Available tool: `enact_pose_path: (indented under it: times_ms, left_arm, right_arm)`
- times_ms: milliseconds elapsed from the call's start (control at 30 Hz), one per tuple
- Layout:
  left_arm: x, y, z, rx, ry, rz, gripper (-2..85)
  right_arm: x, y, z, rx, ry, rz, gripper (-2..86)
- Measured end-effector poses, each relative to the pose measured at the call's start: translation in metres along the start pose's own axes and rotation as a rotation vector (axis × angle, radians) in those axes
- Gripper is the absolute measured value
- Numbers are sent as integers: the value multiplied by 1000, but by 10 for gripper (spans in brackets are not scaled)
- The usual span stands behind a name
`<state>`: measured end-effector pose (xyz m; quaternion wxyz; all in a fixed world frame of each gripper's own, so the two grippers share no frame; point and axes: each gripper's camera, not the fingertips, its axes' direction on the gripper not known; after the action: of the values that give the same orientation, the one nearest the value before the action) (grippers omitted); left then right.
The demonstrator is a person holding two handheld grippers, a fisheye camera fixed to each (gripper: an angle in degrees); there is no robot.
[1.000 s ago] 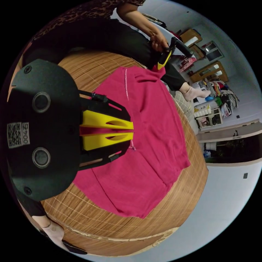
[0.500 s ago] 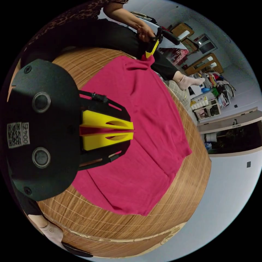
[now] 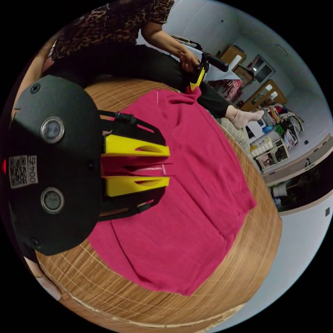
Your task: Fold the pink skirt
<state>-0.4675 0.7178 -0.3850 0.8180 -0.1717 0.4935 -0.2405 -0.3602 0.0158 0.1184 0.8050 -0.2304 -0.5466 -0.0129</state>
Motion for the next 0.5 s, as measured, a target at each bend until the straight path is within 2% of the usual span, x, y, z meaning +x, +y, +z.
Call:
enact_pose_path:
  times_ms: [367, 500]
  left_arm:
    - [14, -5, 5, 1, 3, 3, 23]
    - [21, -7, 7, 0, 2, 4, 23]
  right_arm:
    - [-29, -10, -14, 61, 83, -45, 81]
    - [-33, -17, 2, -23, 48, -42, 77]
